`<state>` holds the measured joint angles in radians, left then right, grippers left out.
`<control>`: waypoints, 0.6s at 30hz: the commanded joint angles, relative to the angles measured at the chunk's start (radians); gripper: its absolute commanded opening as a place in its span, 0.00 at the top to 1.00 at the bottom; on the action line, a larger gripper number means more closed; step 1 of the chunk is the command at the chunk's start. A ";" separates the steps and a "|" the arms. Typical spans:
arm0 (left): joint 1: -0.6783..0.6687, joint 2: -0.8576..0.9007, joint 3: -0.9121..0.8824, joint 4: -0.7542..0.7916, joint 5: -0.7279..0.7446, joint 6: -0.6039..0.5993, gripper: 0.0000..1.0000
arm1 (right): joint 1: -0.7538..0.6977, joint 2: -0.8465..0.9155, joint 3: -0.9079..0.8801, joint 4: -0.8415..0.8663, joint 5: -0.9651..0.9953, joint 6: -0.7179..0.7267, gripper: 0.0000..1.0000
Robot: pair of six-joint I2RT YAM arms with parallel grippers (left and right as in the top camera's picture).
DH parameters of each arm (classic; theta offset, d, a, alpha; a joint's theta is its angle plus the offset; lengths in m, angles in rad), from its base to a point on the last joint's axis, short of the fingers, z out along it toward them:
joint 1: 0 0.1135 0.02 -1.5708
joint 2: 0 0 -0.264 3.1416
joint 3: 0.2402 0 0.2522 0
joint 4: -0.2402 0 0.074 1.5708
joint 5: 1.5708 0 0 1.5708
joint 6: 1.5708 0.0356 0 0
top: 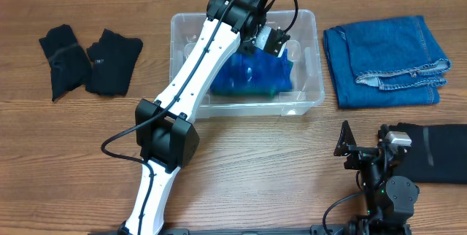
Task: Pack container
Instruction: 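Lower the blue cloth into the bin and open the left gripper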
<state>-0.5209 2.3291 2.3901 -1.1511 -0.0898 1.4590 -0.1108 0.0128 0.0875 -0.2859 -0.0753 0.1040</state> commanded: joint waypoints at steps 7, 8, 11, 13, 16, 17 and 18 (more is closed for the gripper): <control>0.004 0.006 0.000 -0.008 0.044 -0.573 0.32 | -0.002 -0.008 -0.001 0.005 -0.005 0.000 0.00; 0.003 0.006 0.000 -0.015 0.048 -0.681 0.34 | -0.002 -0.008 -0.001 0.005 -0.005 0.000 0.00; 0.003 0.006 0.000 -0.048 0.082 -0.924 0.23 | -0.002 -0.008 -0.001 0.005 -0.005 0.000 0.00; 0.003 0.006 0.000 -0.062 0.089 -1.057 0.00 | -0.002 -0.008 -0.001 0.005 -0.005 0.000 0.00; 0.005 0.004 0.001 -0.072 0.090 -1.174 0.00 | -0.002 -0.008 -0.001 0.005 -0.005 0.000 0.00; 0.005 0.000 0.002 -0.077 0.091 -1.194 0.00 | -0.002 -0.008 -0.001 0.005 -0.005 0.000 0.00; 0.005 -0.007 0.002 -0.086 0.090 -1.213 0.00 | -0.002 -0.008 -0.001 0.005 -0.005 0.000 0.00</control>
<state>-0.5209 2.3291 2.3901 -1.2213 -0.0254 0.4561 -0.1104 0.0128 0.0875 -0.2859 -0.0753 0.1040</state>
